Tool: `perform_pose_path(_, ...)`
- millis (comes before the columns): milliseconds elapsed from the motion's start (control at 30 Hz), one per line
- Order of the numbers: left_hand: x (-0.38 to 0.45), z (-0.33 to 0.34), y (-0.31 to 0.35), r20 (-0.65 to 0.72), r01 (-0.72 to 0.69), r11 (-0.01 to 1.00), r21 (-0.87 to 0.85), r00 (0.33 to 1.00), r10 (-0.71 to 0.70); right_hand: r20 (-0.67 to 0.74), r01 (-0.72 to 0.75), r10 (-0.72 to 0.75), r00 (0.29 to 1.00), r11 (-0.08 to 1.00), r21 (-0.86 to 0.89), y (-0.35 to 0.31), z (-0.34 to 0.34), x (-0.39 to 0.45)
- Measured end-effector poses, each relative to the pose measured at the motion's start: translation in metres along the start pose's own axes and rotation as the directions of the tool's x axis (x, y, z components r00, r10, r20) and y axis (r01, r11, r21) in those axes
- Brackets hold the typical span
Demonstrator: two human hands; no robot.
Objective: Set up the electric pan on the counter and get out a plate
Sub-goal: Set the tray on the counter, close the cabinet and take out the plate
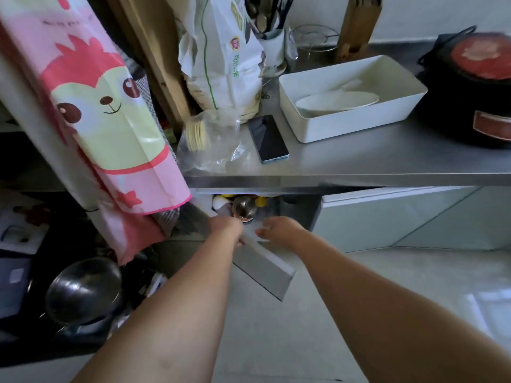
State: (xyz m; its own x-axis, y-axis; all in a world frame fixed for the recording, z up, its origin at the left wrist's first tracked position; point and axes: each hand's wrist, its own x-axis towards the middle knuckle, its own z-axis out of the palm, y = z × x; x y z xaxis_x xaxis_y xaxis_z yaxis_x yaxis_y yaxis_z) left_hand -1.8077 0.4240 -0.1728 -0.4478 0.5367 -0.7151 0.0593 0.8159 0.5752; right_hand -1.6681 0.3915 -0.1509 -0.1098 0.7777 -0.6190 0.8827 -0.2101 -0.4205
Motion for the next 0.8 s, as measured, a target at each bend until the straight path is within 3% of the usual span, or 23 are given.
perform_pose_path(100,-0.009,0.029,0.021,0.076,-0.079,0.997,-0.018,0.994,0.08,-0.06,-0.091,0.092,0.994,0.995,0.034,0.03,-0.01,0.008)
perform_pose_path(233,-0.009,0.047,0.037,0.058,0.065,0.952,-0.299,0.997,-0.05,-0.141,-0.268,0.322,0.936,0.914,0.306,0.072,-0.027,0.015)
perform_pose_path(267,-0.013,0.051,0.043,0.061,0.105,0.906,-0.41,0.994,-0.087,-0.106,-0.319,0.373,0.922,0.884,0.343,0.077,-0.033,0.017)
perform_pose_path(333,-0.02,0.06,0.052,0.061,0.098,0.879,-0.467,0.995,-0.078,-0.035,-0.379,0.423,0.905,0.844,0.38,0.079,-0.041,0.023)
perform_pose_path(400,-0.026,0.074,0.057,0.057,0.077,0.862,-0.501,0.997,-0.056,-0.056,-0.366,0.431,0.901,0.821,0.437,0.083,-0.048,0.03)
perform_pose_path(500,-0.032,0.096,0.058,0.079,0.084,0.814,-0.575,0.996,-0.047,-0.189,-0.212,0.374,0.908,0.798,0.564,0.089,-0.055,0.029)
perform_pose_path(600,-0.046,0.121,0.058,0.16,0.133,0.746,-0.652,0.986,-0.036,-0.268,-0.114,0.45,0.852,0.659,0.743,0.106,-0.064,0.029)
perform_pose_path(700,-0.065,0.138,0.066,0.252,0.202,0.67,-0.714,0.967,-0.023,-0.193,-0.09,0.533,0.824,0.459,0.884,0.117,-0.076,0.034)
perform_pose_path(800,-0.073,0.147,0.082,0.301,0.266,0.534,-0.803,0.953,-0.021,-0.061,-0.122,0.504,0.862,0.323,0.938,0.12,-0.091,0.041)
